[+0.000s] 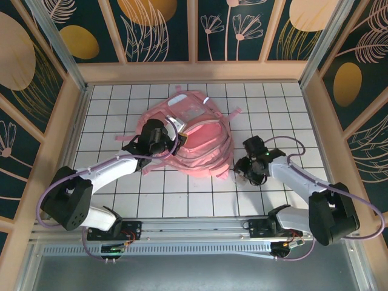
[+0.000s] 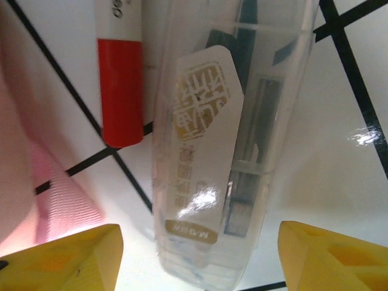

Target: Pack the student bag

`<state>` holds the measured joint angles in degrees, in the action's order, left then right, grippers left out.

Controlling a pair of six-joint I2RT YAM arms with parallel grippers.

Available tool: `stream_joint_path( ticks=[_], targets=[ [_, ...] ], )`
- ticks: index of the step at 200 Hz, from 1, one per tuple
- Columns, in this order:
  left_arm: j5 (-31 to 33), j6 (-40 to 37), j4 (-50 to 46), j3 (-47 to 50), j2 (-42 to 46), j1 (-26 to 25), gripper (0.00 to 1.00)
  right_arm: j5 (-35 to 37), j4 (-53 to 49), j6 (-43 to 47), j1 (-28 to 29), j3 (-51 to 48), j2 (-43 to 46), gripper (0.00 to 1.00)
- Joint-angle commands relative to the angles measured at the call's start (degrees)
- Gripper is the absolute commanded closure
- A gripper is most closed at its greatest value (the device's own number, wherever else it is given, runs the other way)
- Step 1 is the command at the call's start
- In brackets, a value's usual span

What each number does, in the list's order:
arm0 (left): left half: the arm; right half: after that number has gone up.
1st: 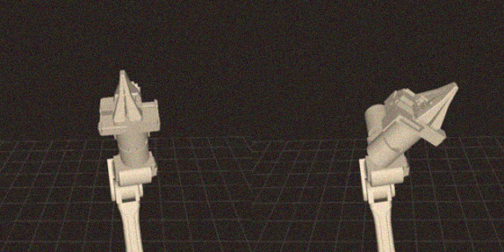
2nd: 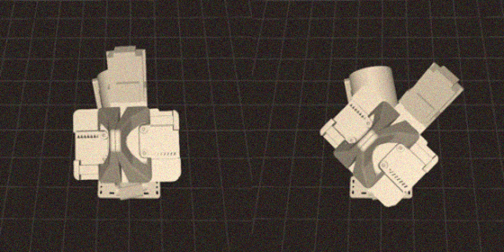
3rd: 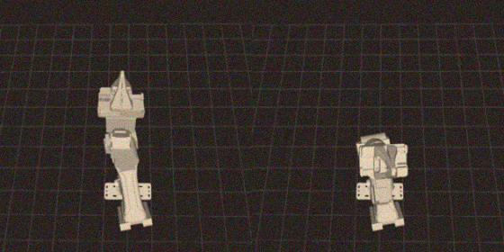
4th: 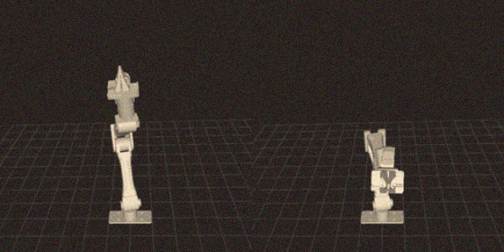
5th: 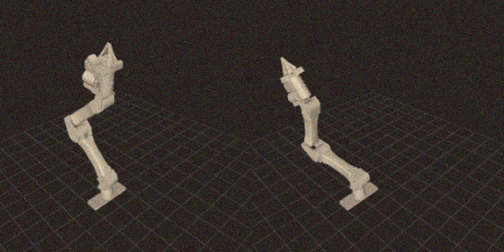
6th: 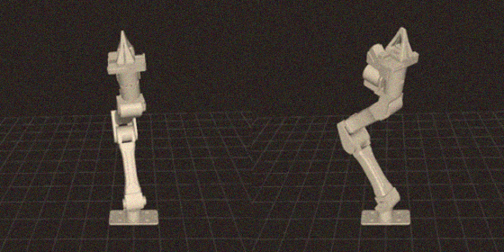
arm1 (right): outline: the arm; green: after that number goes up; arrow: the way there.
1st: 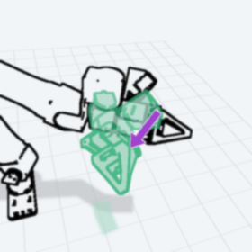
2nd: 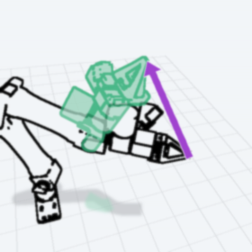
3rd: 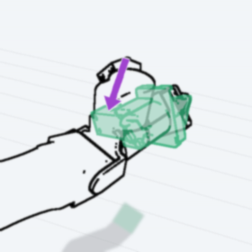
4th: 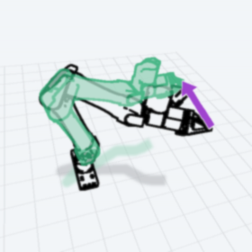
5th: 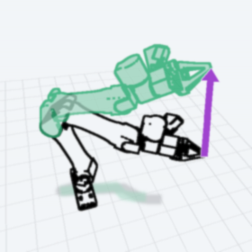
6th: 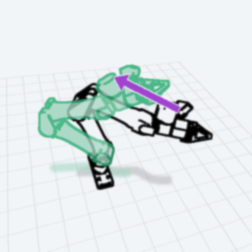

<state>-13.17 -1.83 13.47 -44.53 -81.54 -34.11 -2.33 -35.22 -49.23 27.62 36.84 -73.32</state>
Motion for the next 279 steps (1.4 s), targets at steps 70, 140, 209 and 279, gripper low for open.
stream_joint_path(
  ticks=[70, 140, 209, 279],
  targets=[
    [-1.95, 2.19, 3.58, 1.27, 3.31, 1.11, 1.0, 8.77, -0.89, -3.76, 2.62, -0.72, -3.67, 0.45],
    [-3.73, 4.61, 3.89, 1.46, 4.14, 1.59, 1.0, 9.51, -7.52, -9.22, 4.49, 3.06, 7.9, 0.55],
    [-8.07, 10.35, 7.39, 0.74, 3.5, 2.29, 1.0, -2.56, -0.16, -16.05, 14.23, 18.16, 3.03, 0.56],
    [-10.48, 14.71, 12.1, 2.79, 3.95, 2.5, 1.0, -7.6, 16.01, -22.81, 13.08, 35.62, -20.38, 0.51]
  ],
)
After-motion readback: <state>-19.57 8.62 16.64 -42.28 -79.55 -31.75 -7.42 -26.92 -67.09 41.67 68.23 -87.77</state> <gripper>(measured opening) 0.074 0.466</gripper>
